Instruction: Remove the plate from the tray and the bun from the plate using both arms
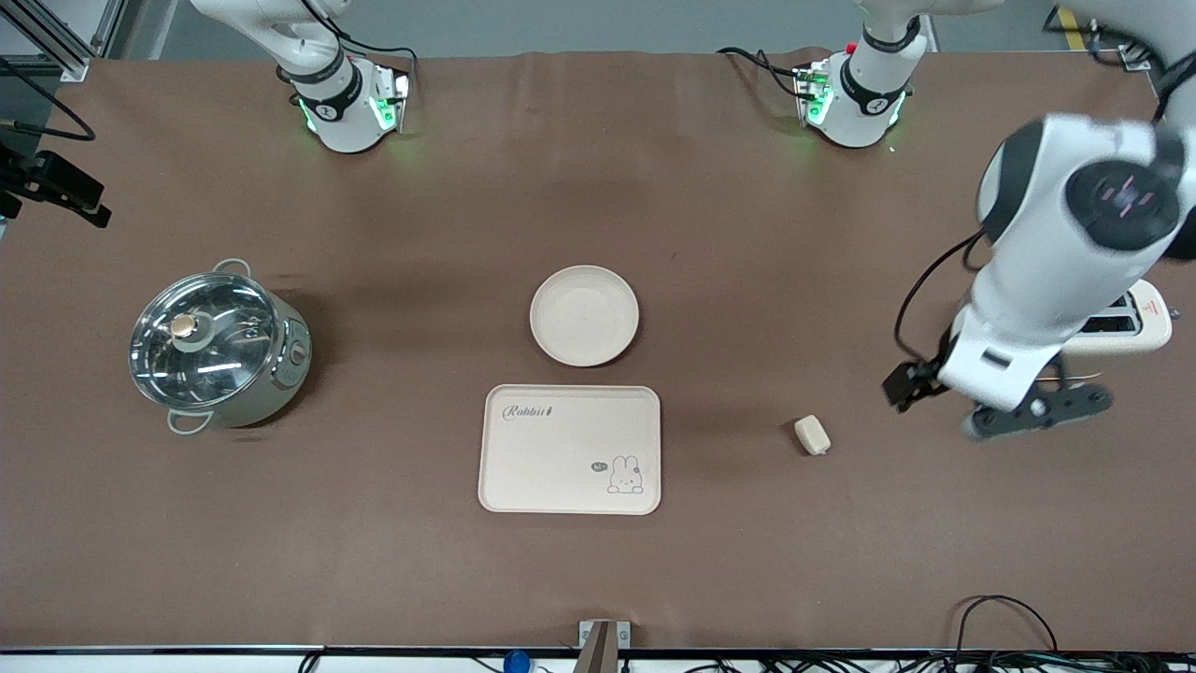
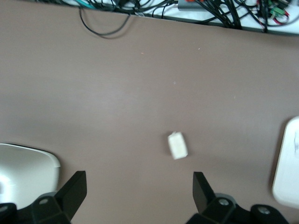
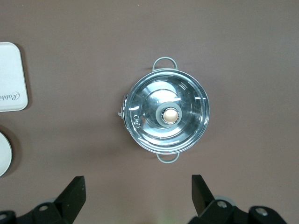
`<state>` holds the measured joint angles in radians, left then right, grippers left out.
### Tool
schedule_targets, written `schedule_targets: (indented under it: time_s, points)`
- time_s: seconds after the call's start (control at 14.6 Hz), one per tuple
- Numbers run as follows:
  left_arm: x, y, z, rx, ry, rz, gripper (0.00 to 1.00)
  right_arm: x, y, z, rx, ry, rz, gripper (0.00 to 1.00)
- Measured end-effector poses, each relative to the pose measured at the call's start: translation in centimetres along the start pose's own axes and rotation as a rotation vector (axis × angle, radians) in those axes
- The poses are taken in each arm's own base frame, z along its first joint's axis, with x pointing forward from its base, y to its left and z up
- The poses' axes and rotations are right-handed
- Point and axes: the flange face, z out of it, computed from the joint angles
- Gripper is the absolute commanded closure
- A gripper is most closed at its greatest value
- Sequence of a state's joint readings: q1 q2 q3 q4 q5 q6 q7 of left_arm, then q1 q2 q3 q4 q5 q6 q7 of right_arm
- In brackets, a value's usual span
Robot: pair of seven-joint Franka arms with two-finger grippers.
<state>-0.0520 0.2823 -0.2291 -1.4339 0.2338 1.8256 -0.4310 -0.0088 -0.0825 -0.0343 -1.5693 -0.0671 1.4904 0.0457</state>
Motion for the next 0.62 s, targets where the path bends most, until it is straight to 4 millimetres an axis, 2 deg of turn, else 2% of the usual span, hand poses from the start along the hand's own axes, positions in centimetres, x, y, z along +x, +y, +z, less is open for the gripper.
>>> schedule_targets:
  time_s: [0.21, 0.34, 0.48, 0.62]
  points:
    - [-2.6, -3.5, -6.6, 0.01, -0.027, 0.129, 0.0, 0.0, 0.1, -1.1, 0.001, 0.025, 0.002, 0.0]
    - [-4.3, -5.4, -9.6, -0.022, -0.044, 0.166, 0.0, 0.0, 0.2, -1.9, 0.002, 0.042, 0.004, 0.0]
    - [-6.4, -6.2, -11.3, -0.044, -0.054, 0.186, 0.0, -0.1, 0.5, -2.1, 0.003, 0.045, 0.011, 0.0]
    - [-9.2, -6.2, -11.7, -0.084, -0.085, 0.191, 0.0, 0.0, 1.3, -2.1, 0.004, 0.044, 0.025, 0.0]
